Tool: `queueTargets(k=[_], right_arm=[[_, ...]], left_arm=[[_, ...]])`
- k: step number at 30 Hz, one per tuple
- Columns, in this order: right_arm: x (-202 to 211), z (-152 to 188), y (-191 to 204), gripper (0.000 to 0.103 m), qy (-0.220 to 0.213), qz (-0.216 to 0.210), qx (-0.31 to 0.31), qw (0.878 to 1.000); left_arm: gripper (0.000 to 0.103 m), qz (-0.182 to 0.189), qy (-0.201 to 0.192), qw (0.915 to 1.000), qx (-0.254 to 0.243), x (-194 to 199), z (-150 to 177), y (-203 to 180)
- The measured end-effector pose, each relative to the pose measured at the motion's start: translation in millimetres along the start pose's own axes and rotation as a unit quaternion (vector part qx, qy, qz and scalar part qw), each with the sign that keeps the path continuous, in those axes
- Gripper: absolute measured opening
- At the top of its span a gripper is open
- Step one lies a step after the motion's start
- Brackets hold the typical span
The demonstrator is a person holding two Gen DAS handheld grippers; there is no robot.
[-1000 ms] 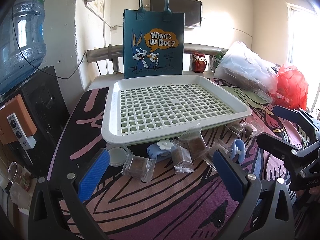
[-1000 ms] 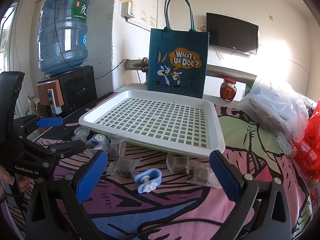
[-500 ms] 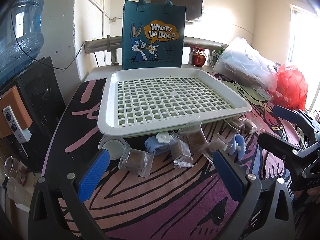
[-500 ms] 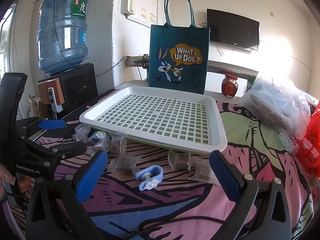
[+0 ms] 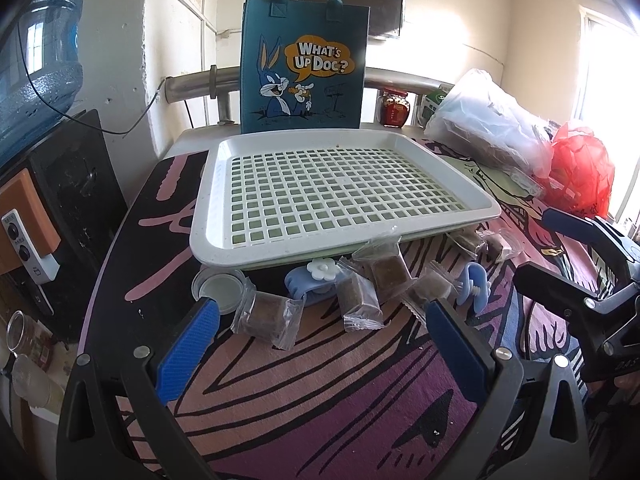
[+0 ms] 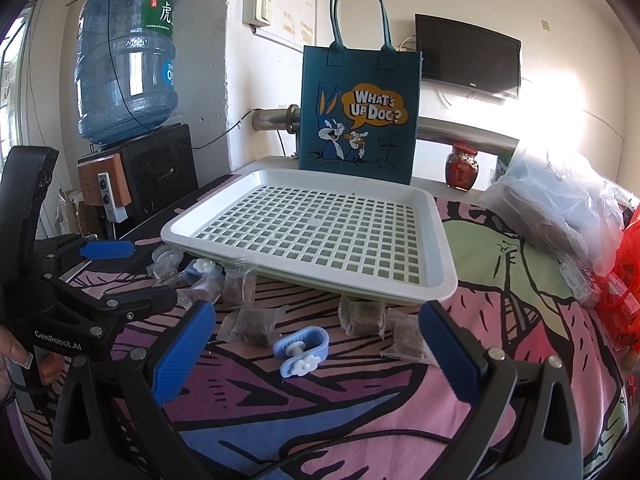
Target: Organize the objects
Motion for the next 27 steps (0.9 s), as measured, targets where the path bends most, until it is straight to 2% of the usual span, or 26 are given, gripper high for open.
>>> queueTargets(k=[14,23,25,27], right_arm=[[-2.4,1.2,-0.4,0.103,0.001,-0.007,-0.011,1.000],[-9.1,8.7,2.0,0.103,0.046,-0.034,-0.016,0.998],[-12.8,10.0,4.2,0.100,0.059,-0.040,-0.013,0.997],[-18.0,11.8,6.3,0.091,0.077,-0.050,-0.014,0.996]], left_arm=[[0.103,0.004,0.013,0.9999,0.000,-3.5,2.5,-1.8],[0.103,0.027,0.040,0.9986,0.022,-10.3,7.5,6.5],[0.103,0.030,0.041,0.9983,0.027,-10.8,7.5,8.2],[0.103,0.026,0.041,0.9983,0.033,-10.8,7.1,11.5]])
Point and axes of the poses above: each gripper's, at about its wrist camera, not at the fingertips, and x roughly against the way its jaws point, y to its left, z to its underside, the point moved 3 cm from there along -x, roughly the way its jaws point, and after that the axes turned 1 degree about x, right-handed, at the moved point
